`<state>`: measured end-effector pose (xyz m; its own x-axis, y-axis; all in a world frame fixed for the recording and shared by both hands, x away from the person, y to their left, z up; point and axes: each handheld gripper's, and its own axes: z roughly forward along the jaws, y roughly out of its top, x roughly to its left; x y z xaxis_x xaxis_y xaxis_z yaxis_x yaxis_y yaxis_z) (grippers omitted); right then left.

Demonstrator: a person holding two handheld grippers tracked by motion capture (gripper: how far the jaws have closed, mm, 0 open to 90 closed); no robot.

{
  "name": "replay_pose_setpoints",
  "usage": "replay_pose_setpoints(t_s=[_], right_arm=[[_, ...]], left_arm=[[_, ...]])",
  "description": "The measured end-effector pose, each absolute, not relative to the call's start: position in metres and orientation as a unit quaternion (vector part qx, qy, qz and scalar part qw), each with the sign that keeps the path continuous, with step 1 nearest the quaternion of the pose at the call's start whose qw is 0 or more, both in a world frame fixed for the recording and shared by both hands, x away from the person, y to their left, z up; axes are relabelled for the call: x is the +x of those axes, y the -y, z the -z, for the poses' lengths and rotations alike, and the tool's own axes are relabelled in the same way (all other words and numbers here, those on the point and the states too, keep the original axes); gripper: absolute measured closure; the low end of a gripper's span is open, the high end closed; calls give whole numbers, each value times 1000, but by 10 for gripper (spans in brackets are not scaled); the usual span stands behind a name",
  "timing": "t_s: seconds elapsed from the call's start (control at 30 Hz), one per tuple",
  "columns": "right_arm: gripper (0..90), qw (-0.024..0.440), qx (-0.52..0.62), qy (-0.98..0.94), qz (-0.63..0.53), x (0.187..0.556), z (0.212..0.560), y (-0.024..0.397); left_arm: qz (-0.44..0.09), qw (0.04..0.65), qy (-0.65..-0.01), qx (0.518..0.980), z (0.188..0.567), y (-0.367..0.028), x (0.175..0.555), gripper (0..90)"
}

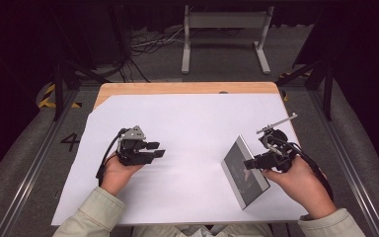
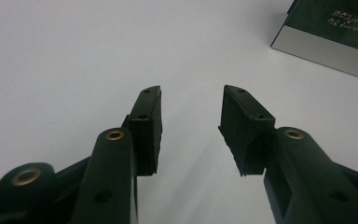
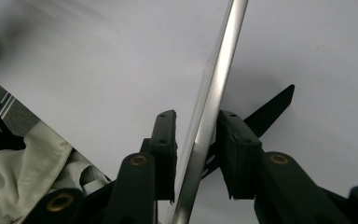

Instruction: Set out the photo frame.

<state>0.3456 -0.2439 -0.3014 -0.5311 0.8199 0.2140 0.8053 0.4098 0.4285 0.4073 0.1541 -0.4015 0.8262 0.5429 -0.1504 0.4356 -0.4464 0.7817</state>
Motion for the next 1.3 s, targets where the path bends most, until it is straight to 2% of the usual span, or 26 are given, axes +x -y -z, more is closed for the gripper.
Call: replay_pose_setpoints(t_s=[0.5,0.67,0.97,1.1,1.3], right_arm=[[760,33,485,-842,-232,344,298,239],[812,43,487,-841,-234,343,296,242],[840,34,474,-847,-239,345,290,243],[841,56,461,-854,-234,345,286,241],[843,64,454,-858,-233,350,280,241]], left_arm=[[-59,439,-290,848,403,-153,408,587],[-60,438,-288,849,404,-154,408,588],[-61,439,-289,848,403,-155,408,588],[-61,439,-290,848,403,-155,408,588],[-64,437,-294,847,404,-159,406,588]])
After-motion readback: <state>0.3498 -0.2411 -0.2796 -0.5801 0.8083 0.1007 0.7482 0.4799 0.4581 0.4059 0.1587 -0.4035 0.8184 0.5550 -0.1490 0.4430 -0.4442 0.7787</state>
